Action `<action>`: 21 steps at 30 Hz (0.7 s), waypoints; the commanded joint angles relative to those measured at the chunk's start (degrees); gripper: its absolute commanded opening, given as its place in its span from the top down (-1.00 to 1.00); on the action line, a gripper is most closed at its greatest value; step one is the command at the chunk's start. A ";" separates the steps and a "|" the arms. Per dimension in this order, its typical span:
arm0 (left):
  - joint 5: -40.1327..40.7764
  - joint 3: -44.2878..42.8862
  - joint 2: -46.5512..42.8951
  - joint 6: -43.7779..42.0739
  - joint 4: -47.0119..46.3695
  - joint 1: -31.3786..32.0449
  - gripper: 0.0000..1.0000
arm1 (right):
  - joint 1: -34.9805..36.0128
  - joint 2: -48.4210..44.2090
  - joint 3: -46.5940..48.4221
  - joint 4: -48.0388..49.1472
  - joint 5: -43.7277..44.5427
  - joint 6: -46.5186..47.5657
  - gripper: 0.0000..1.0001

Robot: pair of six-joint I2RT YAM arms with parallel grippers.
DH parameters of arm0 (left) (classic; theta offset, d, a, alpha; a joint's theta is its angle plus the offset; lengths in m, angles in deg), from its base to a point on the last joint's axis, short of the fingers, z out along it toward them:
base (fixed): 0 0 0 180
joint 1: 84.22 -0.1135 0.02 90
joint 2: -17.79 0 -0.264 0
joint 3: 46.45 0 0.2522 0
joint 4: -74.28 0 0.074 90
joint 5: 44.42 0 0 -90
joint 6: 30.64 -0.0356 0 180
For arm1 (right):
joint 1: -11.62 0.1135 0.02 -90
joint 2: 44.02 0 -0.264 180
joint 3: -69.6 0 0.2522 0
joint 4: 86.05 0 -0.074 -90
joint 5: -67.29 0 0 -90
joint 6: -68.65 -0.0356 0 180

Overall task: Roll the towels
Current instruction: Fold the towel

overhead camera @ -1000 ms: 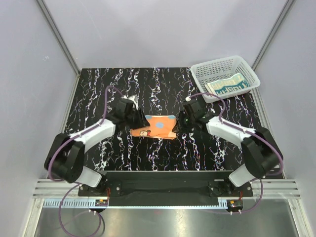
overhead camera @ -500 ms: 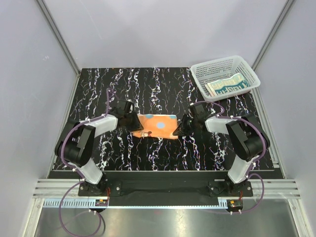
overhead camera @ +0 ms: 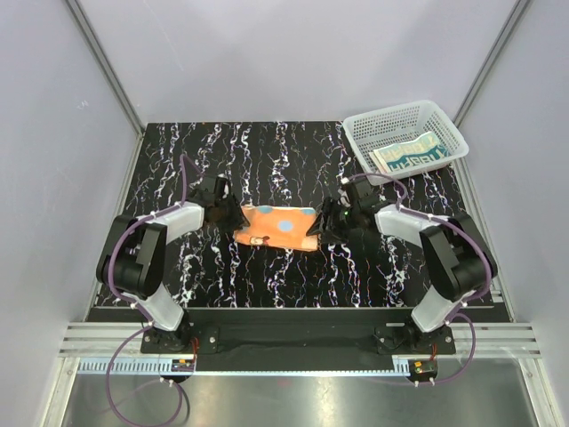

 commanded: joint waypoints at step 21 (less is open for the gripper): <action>24.71 -8.61 -14.76 -2.30 12.87 23.64 -0.46 | -2.52 9.10 3.98 5.55 -0.51 -0.30 -0.27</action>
